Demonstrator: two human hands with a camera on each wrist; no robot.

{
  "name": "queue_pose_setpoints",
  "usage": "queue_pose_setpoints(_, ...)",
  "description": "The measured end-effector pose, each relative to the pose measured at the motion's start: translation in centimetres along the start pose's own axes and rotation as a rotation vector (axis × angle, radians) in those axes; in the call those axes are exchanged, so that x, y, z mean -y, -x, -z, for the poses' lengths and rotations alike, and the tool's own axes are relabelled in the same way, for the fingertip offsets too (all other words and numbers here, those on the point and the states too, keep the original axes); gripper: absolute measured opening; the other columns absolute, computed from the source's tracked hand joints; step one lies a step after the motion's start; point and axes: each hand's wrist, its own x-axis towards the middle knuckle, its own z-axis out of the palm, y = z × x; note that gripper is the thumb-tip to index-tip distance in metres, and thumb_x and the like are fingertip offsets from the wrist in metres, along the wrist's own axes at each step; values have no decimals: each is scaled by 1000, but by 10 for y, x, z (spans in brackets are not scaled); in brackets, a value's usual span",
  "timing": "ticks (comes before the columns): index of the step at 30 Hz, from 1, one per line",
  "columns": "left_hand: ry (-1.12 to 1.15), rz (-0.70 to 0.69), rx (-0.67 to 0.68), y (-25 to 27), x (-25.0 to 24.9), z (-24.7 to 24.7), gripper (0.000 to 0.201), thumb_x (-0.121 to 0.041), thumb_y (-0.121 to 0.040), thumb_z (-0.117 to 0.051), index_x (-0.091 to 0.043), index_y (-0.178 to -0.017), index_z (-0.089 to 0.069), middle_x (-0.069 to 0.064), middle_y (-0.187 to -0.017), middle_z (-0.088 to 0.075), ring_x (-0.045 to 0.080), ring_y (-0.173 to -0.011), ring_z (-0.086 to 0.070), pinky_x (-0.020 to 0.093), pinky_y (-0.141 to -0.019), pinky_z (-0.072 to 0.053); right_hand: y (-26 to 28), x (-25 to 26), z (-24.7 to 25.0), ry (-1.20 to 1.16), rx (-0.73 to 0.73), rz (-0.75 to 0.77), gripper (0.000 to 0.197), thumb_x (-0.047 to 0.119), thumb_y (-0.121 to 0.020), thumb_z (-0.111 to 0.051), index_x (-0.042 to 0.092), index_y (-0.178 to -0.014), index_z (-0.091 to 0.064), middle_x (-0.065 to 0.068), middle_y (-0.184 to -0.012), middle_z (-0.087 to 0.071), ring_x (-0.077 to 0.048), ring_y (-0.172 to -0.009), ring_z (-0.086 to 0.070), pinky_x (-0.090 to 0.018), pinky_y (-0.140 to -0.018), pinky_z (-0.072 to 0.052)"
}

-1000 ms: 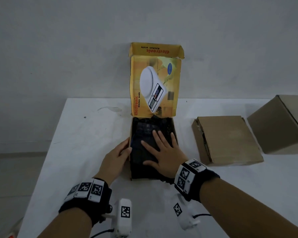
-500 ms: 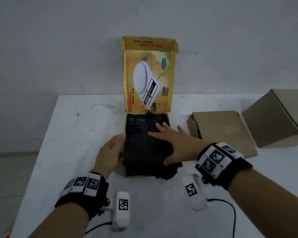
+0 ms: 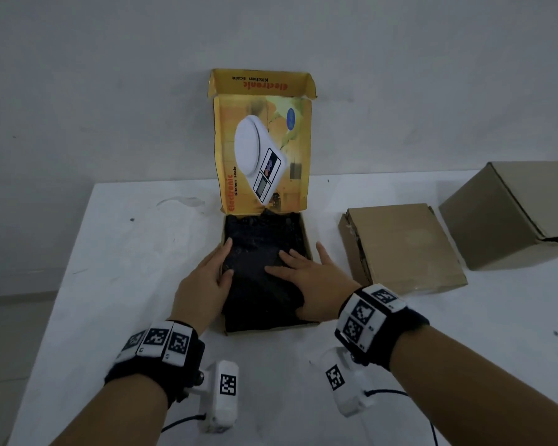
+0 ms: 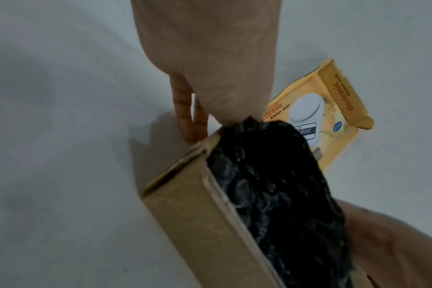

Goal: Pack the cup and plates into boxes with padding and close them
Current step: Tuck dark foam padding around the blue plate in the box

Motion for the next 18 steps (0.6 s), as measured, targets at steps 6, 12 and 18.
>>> queue_pose_setpoints(6, -4, 9, 31, -1, -1, 1, 58, -22, -97, -48, -38, -148, -26, 0, -143, -48, 22, -117, -53, 26, -90, -39, 21, -20, 23, -313, -129, -50, 57, 11, -82, -63, 39, -130, -50, -1, -137, -46, -23, -126, -44, -38, -103, -41)
queue_pose_setpoints(12, 7, -6, 13, -1, -1, -2, 58, -19, -97, -48, -38, -148, -26, 4, -140, -51, 24, -111, -57, 24, -84, -40, 20, -4, 7, 115, -177, -13, 46, 22, -84, -60, 32, -127, -49, 0, -126, -47, -23, -121, -35, -37, -95, -32)
queue_pose_setpoints(18, 9, -7, 27, 0, -1, -3, 58, -19, -97, -48, -38, -147, -26, 21, -123, -58, 31, -97, -59, 25, -72, -39, 22, -1, 11, -62, -243, -49, 50, 28, -79, -58, 27, -128, -47, -2, -130, -39, -24, -124, -35, -38, -106, -25)
